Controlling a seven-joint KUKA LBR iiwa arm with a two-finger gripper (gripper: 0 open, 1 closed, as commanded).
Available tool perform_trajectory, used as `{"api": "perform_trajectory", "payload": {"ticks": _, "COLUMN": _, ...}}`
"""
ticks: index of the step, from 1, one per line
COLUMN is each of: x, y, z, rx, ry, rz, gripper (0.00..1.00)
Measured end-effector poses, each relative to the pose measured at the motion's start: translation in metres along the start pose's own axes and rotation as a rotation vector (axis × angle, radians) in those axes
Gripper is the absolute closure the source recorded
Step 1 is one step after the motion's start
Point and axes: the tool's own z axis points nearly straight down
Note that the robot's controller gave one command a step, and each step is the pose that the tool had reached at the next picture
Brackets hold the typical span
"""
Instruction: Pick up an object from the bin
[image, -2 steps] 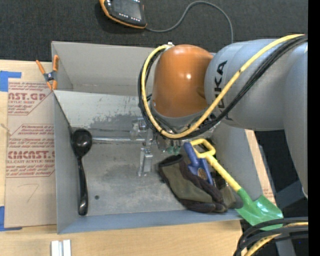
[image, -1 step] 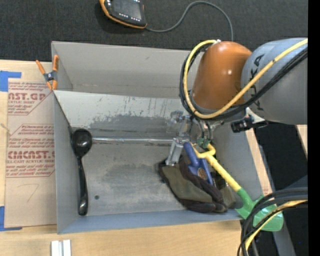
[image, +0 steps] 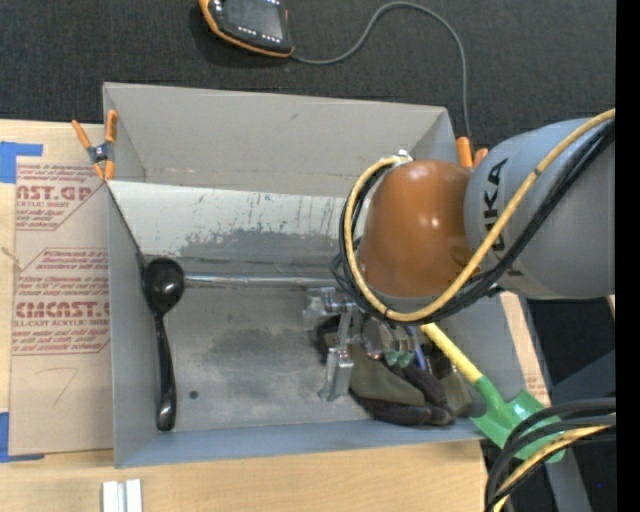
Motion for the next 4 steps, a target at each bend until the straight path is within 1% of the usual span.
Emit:
{"api": "perform_trajectory", "payload": {"ticks": 1, "x": -0.050, "y": -0.083, "z": 0.052, "rx": 0.009, "ry": -0.021, "rz": 0.047, "gripper": 0.00}}
{"api": "perform_trajectory", "payload": {"ticks": 2, "x": -0.030, "y": -0.084, "z": 0.020, "rx": 0.002, "ry": -0.017, "rz": -0.392, "gripper": 0.00}}
{"api": "perform_trajectory", "payload": {"ticks": 3, "x": -0.041, "y": -0.084, "z": 0.041, "rx": 0.004, "ry": -0.020, "rz": -0.345, "gripper": 0.00}}
{"api": "perform_trajectory", "payload": {"ticks": 4, "x": -0.029, "y": -0.089, "z": 0.081, "rx": 0.005, "ry": -0.021, "rz": -0.397, "gripper": 0.00}}
